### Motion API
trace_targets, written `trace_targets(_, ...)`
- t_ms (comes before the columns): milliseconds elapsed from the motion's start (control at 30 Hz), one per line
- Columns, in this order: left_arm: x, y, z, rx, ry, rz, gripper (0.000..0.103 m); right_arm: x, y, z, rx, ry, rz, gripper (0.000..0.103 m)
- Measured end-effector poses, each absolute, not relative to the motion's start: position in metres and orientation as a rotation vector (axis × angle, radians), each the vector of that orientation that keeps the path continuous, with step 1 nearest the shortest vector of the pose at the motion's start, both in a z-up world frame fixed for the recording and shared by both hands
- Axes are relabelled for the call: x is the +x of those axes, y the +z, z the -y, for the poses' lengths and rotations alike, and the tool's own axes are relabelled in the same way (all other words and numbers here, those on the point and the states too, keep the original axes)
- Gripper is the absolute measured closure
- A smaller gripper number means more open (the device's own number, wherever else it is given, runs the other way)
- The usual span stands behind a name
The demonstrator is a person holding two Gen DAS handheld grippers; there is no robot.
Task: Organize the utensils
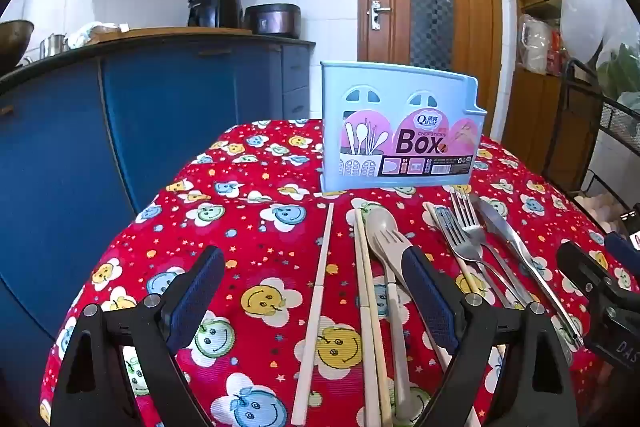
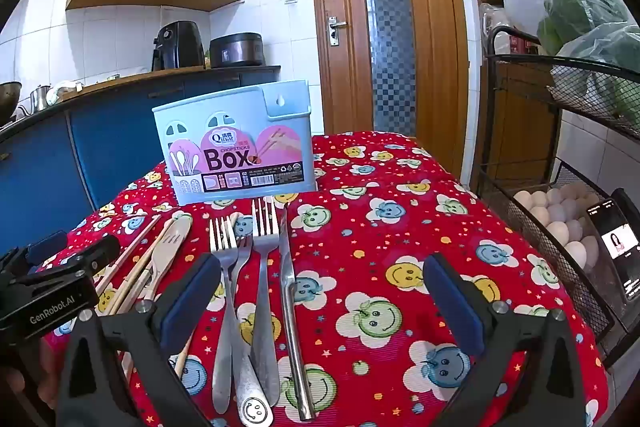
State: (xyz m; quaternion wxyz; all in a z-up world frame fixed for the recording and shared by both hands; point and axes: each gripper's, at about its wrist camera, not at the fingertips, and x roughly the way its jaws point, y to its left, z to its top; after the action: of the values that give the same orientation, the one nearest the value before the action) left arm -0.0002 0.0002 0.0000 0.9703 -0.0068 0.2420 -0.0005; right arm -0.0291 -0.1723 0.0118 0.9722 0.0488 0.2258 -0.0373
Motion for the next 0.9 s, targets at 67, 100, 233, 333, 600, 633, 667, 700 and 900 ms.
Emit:
trace_targets(67, -0.0012, 0.0003, -0.0003, -0.013, -0.001, -0.487, 0.013, -0.029, 0.0118, 0.1723, 0.098, -0.076, -0.457, 0.0)
trace_targets(100, -0.0022, 0.0006, -0.0004, -0.012, -0.001, -0.484, 0.013, -0.0289, 0.0117, 0.1723, 0.098, -0.076, -0.458, 0.0)
trace_targets(233, -0.0029, 0.001, -0.0007, -0.012, 0.0, -0.494, 0.013, -0.0288, 0.0115, 0.1723, 0.098, -0.076, -0.458, 0.0)
trace_targets(333, -0.0055, 0.0019, -0.0009, -0.011, 0.0, -0.493, 0.013, -0.0289, 0.0116, 0.1723, 0.098, -0.076, -0.458, 0.0)
trace_targets(600, 0.0003, 0.0001, -0.0024, -0.012, -0.001, -0.498, 0.013, -0.0287, 0.0118, 0.1725, 0.098, -0.076, -0.459, 0.0)
trace_targets(633, 0.0011, 0.0003, -0.0022, -0.012, -0.001, -0.499, 0.013, -0.0287, 0.0118, 0.1724, 0.097, -0.076, -0.459, 0.0)
trace_targets(667, 0.0012, 0.0003, -0.0025, -0.012, -0.001, -0.499, 0.013, -0.0286, 0.0117, 0.1724, 0.097, -0.076, -0.459, 0.0)
trace_targets(700, 0.0011, 0.0004, -0.0021, -0.011, -0.001, -0.499, 0.013, -0.0286, 0.0117, 0.1723, 0.098, -0.076, -0.459, 0.0)
trace_targets(900, 0.0011, 0.0005, -0.002, -0.01, 0.0, -0.499, 0.013, -0.0284, 0.0116, 0.1719, 0.097, -0.076, -0.459, 0.0)
